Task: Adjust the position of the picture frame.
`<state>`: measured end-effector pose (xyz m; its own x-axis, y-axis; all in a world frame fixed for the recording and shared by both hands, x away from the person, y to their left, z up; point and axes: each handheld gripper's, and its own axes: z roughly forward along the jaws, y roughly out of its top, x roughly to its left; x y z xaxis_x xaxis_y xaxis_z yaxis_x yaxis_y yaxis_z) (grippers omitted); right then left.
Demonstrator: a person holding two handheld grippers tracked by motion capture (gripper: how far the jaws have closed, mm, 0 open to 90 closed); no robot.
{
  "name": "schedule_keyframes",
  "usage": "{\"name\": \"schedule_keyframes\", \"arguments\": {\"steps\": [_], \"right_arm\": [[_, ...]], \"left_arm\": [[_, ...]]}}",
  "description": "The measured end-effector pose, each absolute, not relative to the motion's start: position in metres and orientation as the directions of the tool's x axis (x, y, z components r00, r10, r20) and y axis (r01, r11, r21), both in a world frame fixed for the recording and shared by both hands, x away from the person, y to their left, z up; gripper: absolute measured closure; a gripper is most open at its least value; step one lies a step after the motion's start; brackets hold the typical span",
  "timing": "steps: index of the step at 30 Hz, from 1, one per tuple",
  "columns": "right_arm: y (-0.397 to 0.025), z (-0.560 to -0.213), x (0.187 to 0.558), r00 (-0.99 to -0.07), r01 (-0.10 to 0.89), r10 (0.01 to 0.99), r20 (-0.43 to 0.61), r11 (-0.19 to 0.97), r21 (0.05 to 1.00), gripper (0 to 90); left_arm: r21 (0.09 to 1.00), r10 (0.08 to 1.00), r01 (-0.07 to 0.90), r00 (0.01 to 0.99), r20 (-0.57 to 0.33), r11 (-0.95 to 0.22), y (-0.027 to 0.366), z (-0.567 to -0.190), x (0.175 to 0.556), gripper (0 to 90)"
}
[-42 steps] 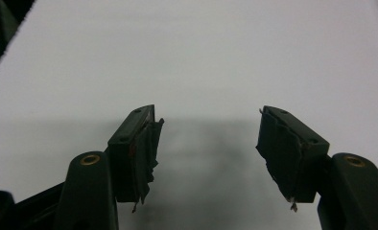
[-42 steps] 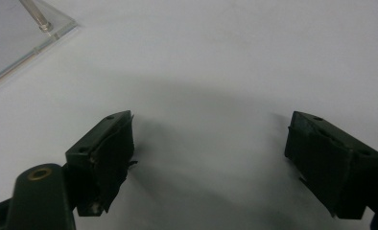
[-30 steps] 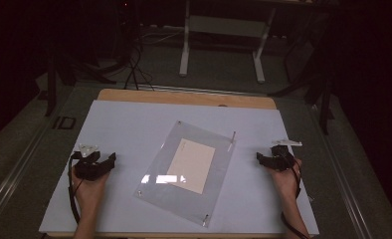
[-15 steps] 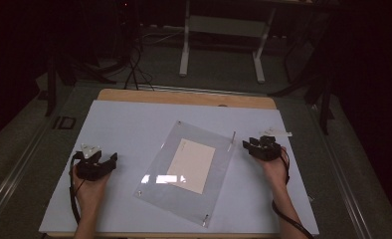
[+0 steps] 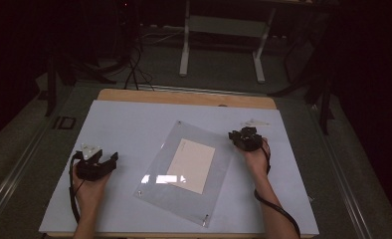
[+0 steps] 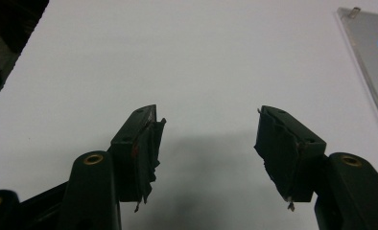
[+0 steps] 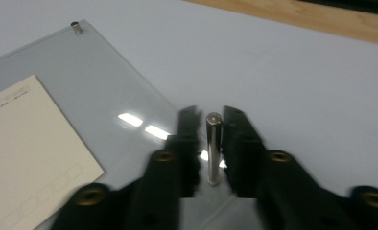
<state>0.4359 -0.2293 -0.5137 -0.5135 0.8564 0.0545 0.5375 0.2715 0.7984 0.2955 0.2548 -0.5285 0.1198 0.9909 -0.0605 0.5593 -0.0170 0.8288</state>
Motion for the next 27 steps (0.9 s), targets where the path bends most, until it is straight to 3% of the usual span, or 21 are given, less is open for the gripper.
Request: {"name": "schedule_keyframes", "arguments": {"steps": [8, 15, 27], "right_arm": [[-0.223, -0.515, 0.436, -0.479, 0.529, 0.878, 0.02, 0.27, 0.805, 84.4], [-0.215, -0.514, 0.444, -0.467, 0.548, 0.883, 0.055, 0.24, 0.801, 83.9], [-0.146, -0.511, 0.472, -0.526, 0.551, 0.848, 0.065, 0.281, 0.786, 83.8]], "left_arm": [[0.831, 0.991, 0.556, 0.124, -0.056, -0.022, 0.253, -0.529, 0.296, 40.2], [0.832, 0.99, 0.555, 0.13, -0.057, -0.025, 0.252, -0.529, 0.297, 40.2], [0.842, 0.989, 0.538, 0.135, -0.064, -0.019, 0.253, -0.526, 0.293, 40.2]]}}
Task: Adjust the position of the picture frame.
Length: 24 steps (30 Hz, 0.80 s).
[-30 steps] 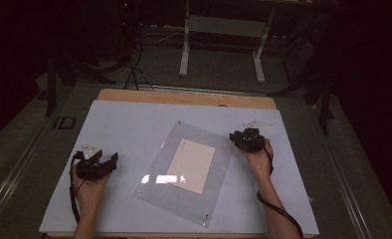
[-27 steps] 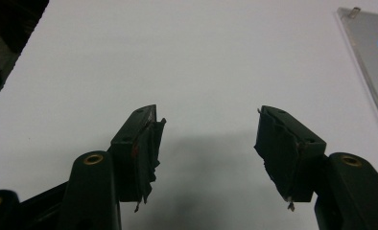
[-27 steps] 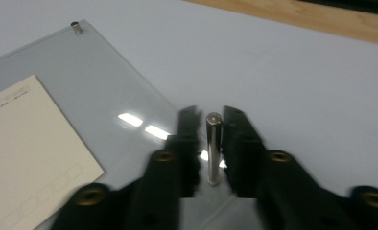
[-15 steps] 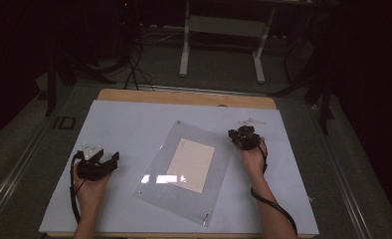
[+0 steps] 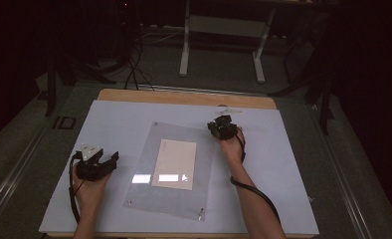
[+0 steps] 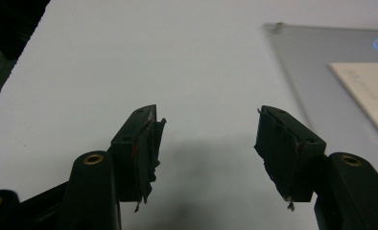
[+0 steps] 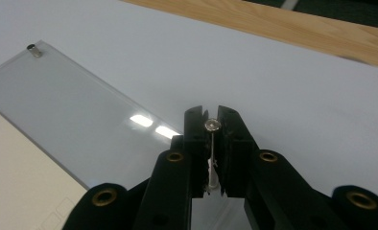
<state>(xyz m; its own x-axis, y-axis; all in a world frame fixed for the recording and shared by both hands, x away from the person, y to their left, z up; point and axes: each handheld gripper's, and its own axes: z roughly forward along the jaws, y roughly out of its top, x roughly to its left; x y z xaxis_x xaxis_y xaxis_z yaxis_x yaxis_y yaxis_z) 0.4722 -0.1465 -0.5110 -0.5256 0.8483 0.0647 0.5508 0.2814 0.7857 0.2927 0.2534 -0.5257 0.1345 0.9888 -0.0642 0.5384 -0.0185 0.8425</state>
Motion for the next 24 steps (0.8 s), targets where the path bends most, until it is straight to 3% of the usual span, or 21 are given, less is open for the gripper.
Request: {"name": "schedule_keyframes", "arguments": {"steps": [14, 18, 24], "right_arm": [[-0.064, -0.509, 0.485, -0.623, 0.548, 0.779, 0.076, 0.365, 0.753, 83.5], [-0.066, -0.51, 0.486, -0.621, 0.554, 0.776, 0.107, 0.339, 0.76, 81.9], [-0.074, -0.505, 0.481, -0.627, 0.542, 0.771, 0.106, 0.335, 0.771, 72.4]], "left_arm": [[0.848, 0.987, 0.53, 0.131, -0.095, 0.011, 0.256, -0.524, 0.29, 40.2], [0.849, 0.987, 0.528, 0.133, -0.09, 0.006, 0.256, -0.524, 0.289, 40.2], [0.848, 0.988, 0.53, 0.125, -0.087, 0.008, 0.257, -0.524, 0.288, 40.2]]}}
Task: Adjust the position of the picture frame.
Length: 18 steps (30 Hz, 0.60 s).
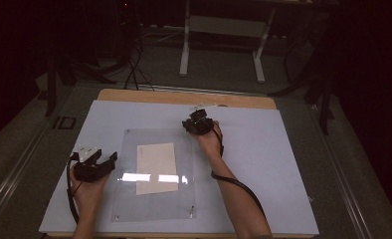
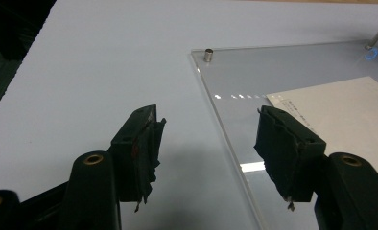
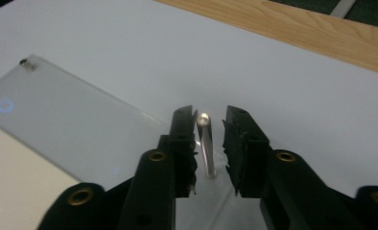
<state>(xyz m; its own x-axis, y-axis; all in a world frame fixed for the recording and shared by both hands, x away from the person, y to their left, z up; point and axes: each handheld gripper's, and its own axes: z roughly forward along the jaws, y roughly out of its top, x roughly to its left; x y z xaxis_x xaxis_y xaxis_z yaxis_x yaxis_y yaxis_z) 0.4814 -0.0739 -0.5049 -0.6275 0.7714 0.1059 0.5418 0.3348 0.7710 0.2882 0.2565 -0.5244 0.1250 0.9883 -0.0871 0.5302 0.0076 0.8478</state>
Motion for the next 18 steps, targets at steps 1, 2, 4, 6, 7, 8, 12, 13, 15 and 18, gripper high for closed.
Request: {"name": "schedule_keyframes", "arguments": {"steps": [1, 2, 4, 6, 7, 8, 12, 13, 15, 18], "right_arm": [[-0.078, -0.503, 0.475, -0.647, 0.516, 0.759, 0.067, 0.372, 0.771, 68.8], [-0.079, -0.502, 0.473, -0.654, 0.509, 0.754, 0.06, 0.379, 0.773, 68.8], [-0.084, -0.501, 0.468, -0.665, 0.497, 0.745, 0.058, 0.384, 0.778, 68.7], [-0.091, -0.5, 0.461, -0.675, 0.49, 0.736, 0.058, 0.388, 0.781, 68.6], [-0.093, -0.5, 0.458, -0.679, 0.485, 0.732, 0.051, 0.395, 0.781, 68.7], [-0.095, -0.5, 0.456, -0.682, 0.483, 0.729, 0.053, 0.396, 0.781, 68.7], [-0.106, -0.5, 0.445, -0.704, 0.472, 0.707, 0.064, 0.399, 0.786, 68.7], [-0.109, -0.501, 0.443, -0.709, 0.469, 0.703, 0.063, 0.403, 0.786, 68.7], [-0.113, -0.502, 0.438, -0.719, 0.462, 0.693, 0.058, 0.413, 0.785, 68.8], [-0.117, -0.502, 0.429, -0.735, 0.447, 0.676, 0.052, 0.425, 0.787, 68.8]], "left_arm": [[0.848, 0.989, 0.53, 0.123, -0.084, 0.006, 0.256, -0.524, 0.288, 40.2], [0.848, 0.989, 0.529, 0.122, -0.083, 0.006, 0.257, -0.524, 0.288, 40.2], [0.848, 0.989, 0.53, 0.122, -0.083, 0.005, 0.257, -0.524, 0.289, 40.2], [0.847, 0.989, 0.531, 0.125, -0.081, 0.002, 0.256, -0.525, 0.289, 40.2], [0.846, 0.989, 0.533, 0.126, -0.08, 0.001, 0.256, -0.525, 0.289, 40.2], [0.846, 0.989, 0.533, 0.127, -0.077, -0.002, 0.256, -0.524, 0.289, 40.2], [0.846, 0.989, 0.533, 0.129, -0.075, -0.005, 0.254, -0.525, 0.29, 40.2], [0.846, 0.989, 0.533, 0.129, -0.075, -0.005, 0.254, -0.525, 0.29, 40.2], [0.844, 0.989, 0.536, 0.13, -0.077, -0.005, 0.254, -0.525, 0.29, 40.2], [0.844, 0.989, 0.536, 0.132, -0.074, -0.008, 0.254, -0.525, 0.29, 40.2]]}}
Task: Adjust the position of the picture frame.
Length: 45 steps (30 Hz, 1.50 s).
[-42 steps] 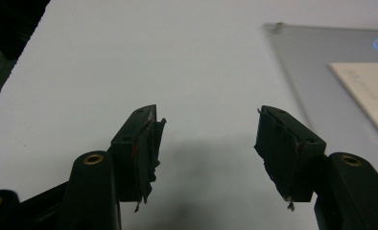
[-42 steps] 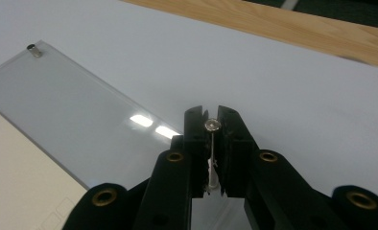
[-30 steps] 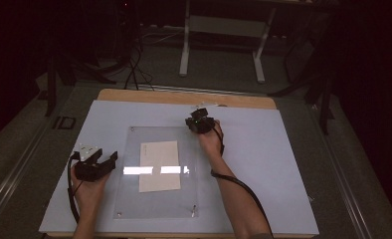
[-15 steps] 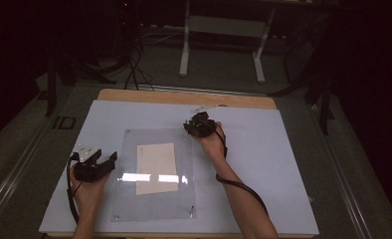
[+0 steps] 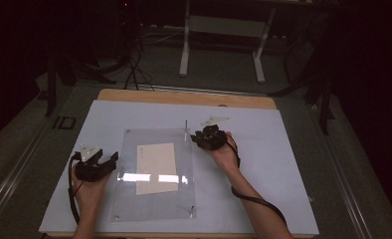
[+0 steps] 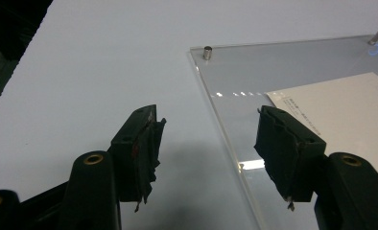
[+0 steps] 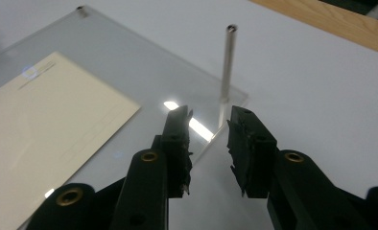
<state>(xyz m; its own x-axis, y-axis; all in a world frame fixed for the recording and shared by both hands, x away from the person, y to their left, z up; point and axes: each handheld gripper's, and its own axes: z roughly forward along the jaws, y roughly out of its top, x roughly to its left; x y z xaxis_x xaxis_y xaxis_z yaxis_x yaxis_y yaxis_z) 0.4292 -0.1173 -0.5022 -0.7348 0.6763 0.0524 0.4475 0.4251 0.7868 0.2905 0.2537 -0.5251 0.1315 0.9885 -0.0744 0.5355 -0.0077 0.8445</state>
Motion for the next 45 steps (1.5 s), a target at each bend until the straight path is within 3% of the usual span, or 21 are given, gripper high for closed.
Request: {"name": "schedule_keyframes", "arguments": {"steps": [27, 45], "right_arm": [[-0.142, -0.499, 0.338, -0.862, 0.312, 0.507, -0.014, 0.552, 0.773, 66.5], [-0.159, -0.505, 0.283, -0.903, 0.241, 0.43, -0.026, 0.554, 0.797, 67.0]], "left_arm": [[0.841, 0.986, 0.541, 0.14, -0.085, -0.004, 0.252, -0.526, 0.29, 40.6], [0.841, 0.987, 0.542, 0.14, -0.083, -0.006, 0.251, -0.526, 0.29, 40.6]]}}
